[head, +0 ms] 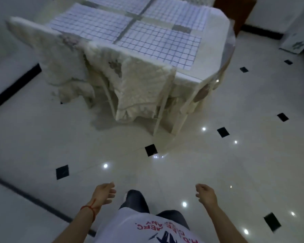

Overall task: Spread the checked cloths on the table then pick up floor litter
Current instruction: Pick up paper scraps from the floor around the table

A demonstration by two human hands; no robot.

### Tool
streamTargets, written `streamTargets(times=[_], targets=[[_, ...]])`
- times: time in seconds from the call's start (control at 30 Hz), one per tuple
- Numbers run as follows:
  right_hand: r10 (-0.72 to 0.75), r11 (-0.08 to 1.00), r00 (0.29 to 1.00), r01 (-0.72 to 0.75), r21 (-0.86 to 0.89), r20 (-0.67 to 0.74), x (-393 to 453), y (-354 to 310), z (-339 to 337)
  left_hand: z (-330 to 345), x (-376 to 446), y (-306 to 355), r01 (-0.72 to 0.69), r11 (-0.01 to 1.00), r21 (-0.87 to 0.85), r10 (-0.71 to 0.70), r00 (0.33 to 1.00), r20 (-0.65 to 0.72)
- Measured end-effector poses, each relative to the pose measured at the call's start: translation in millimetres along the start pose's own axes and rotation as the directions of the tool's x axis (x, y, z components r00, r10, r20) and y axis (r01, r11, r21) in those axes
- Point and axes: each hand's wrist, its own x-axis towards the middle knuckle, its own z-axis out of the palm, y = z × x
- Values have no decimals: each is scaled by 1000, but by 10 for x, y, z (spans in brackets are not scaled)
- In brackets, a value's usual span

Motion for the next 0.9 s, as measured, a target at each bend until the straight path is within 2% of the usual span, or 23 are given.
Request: streamTargets(times=[0.17, 0.3, 0.6, 0.8, 0.9], targets=[[-123, 986, 982, 137, -92, 142, -94, -809, 898, -802, 224, -11, 41, 982, -186, -55, 996, -74], [-167, 955, 952, 221, -196, 258, -76, -1278, 1532, -1300, 356, 76, 71, 943, -327, -117, 985, -126], [-99, 815, 890, 329, -478, 444, 268, -2345, 2924, -2377, 753, 263, 29, 780, -625, -233, 940, -247], [-94, 722, 808, 457, -519, 581, 345, -3435, 4077, -3041, 1075, 363, 19, 660, -751, -374, 875, -307], [-86, 652, 768, 525, -548, 634, 284, -3967, 4722, -3303, 1146, 433, 16, 636, -772, -418, 848, -327]])
